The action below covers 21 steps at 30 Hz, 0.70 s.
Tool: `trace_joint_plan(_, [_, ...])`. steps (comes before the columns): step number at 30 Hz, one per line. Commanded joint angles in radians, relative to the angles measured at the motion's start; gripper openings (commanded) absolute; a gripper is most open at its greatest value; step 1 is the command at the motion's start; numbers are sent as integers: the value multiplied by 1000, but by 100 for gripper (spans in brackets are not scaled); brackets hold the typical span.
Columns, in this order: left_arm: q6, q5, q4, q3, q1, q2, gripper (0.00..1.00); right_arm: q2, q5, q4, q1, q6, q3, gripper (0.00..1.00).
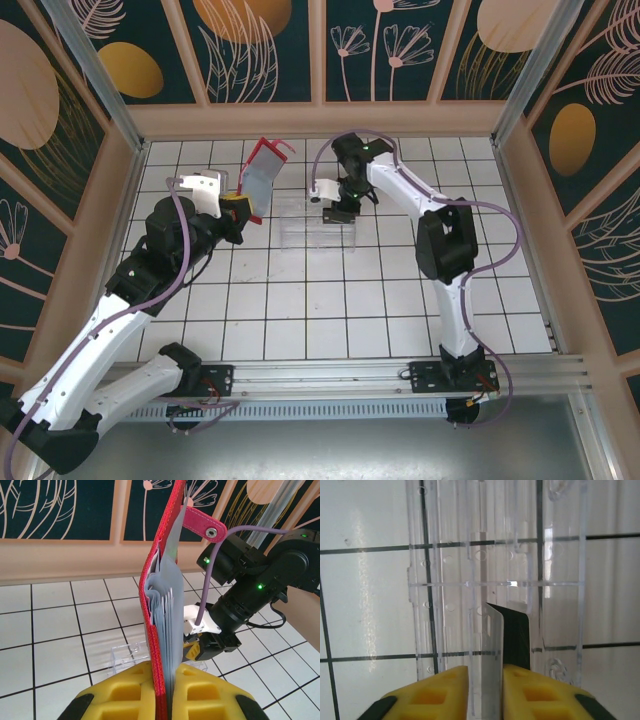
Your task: Take the credit cards out of the card holder
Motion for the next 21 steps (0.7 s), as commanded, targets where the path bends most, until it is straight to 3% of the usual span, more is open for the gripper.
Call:
trace_joint_plan(1, [1, -1, 1, 16, 4, -11, 0, -58, 18, 25, -4, 10, -21, 32])
trace_joint_plan(11, [6, 65, -5, 35, 3, -13, 0, -242, 109, 159, 24, 84, -78, 37])
trace_joint_plan(16, [0, 171, 22, 36, 3, -12, 0, -386, 49, 253, 43, 250, -124, 36])
trace_joint_plan(21, [-38, 341, 117, 6, 2, -3, 0, -632, -81, 427, 63, 438, -324, 37])
